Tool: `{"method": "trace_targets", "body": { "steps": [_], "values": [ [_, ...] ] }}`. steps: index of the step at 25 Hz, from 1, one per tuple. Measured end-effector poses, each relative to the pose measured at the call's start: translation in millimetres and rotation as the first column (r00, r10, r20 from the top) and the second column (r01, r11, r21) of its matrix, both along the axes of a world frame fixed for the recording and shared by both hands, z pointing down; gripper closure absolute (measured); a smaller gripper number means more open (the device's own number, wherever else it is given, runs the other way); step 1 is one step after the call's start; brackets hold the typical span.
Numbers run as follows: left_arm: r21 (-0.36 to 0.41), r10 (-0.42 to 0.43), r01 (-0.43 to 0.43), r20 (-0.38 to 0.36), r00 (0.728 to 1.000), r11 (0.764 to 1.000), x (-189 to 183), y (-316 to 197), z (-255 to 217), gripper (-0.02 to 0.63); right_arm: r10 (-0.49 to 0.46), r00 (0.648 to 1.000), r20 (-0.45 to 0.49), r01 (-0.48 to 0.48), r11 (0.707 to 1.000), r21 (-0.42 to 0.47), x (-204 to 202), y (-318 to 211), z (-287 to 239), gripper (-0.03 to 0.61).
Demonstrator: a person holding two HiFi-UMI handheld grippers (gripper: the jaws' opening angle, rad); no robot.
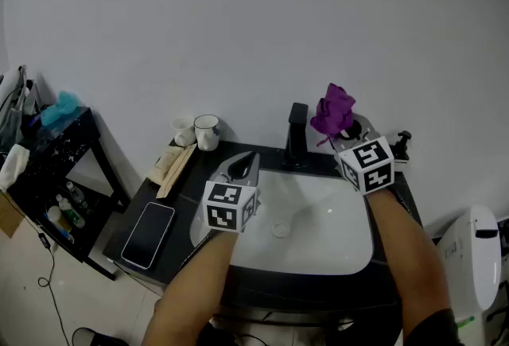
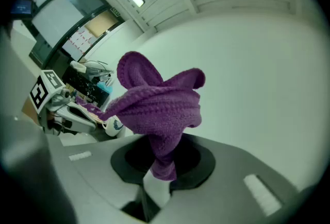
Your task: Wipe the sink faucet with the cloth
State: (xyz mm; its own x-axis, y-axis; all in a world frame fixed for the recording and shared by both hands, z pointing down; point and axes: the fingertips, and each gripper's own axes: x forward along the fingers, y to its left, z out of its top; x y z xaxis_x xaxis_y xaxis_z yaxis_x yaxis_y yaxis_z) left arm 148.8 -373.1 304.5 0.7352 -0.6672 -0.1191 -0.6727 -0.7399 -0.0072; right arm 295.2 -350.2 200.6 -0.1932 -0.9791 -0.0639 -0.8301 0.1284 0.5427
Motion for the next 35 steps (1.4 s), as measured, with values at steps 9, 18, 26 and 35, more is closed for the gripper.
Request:
{"method": "trace_targets", "body": {
  "steps": [9, 18, 26, 35],
  "values": [
    [0.033, 0.046, -0.048, 0.034, 0.998, 0.998, 12, 5, 2, 0.595, -0.107, 0.994, -0.023, 0.102, 0.980, -0.172, -25, -75, -32, 0.509],
    [0.045, 0.071, -0.072, 0.044, 0.997, 0.996, 18, 8, 1, 0.597, -0.152, 0.982, 0.109, 0.178, 0.939, -0.295, -36, -80, 6, 0.514],
    [0.057, 0.052, -0.055, 0.056, 0.997, 0.997, 14, 10, 1, 0.596, -0.232, 0.960, 0.159, 0.272, 0.907, -0.320, -55, -34, 11, 0.514],
    [0.038, 0.027, -0.029, 0.038, 0.999, 0.999, 4, 12, 0, 0.595, -0.297, 0.937, -0.185, 0.219, 0.910, -0.351, -73, 39, 30, 0.514]
  ]
}}
